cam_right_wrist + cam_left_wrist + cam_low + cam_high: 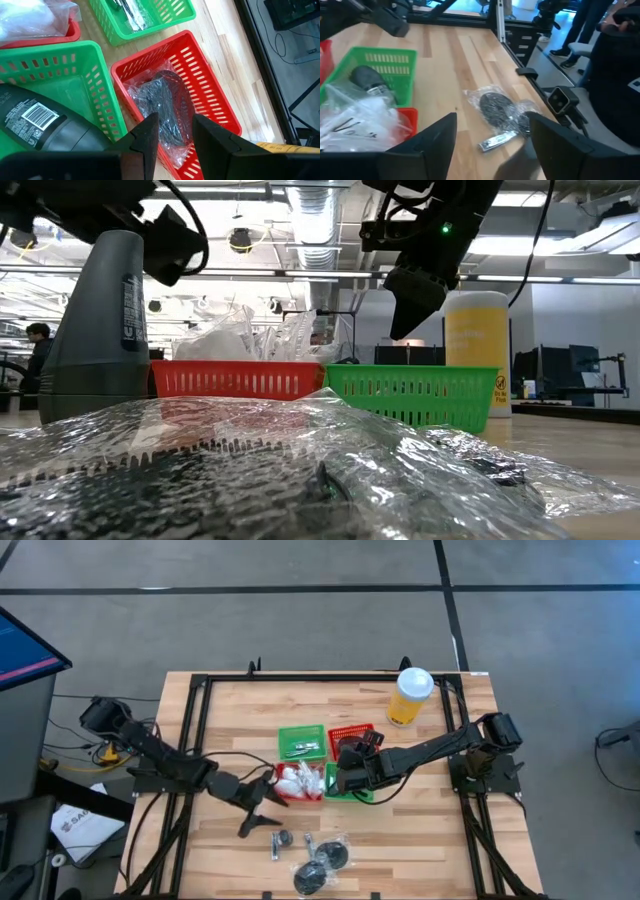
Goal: Pick & Place Travel size toiletries
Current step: Put the dark gray deodorant into the right green basket
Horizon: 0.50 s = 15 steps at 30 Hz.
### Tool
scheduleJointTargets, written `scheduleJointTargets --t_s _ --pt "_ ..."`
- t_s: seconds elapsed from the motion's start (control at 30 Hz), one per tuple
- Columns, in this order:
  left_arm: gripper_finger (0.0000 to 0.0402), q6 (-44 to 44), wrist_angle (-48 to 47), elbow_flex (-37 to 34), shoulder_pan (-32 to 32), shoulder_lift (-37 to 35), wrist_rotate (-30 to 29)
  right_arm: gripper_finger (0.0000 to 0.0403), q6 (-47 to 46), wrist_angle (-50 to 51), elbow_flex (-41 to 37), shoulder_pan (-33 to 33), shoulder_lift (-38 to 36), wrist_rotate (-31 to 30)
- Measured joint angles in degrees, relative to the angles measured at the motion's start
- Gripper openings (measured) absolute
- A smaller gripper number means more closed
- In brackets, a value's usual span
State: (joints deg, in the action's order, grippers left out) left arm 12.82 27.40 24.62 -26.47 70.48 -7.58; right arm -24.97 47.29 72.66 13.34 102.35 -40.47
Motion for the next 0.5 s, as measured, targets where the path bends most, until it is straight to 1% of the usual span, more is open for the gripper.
scheduleJointTargets --t_s 0.3,0.5 --pt "0.0255 4.5 0.1 0.0 -6.1 0.6 -4.9 0.0108 -0.1 0.0 0.0 0.0 0.0 0.2" --pt "0.0258 7.6 0.1 0.0 -8.9 3.1 -8.7 0.0108 -0.1 0.0 0.0 0.0 0.0 0.2"
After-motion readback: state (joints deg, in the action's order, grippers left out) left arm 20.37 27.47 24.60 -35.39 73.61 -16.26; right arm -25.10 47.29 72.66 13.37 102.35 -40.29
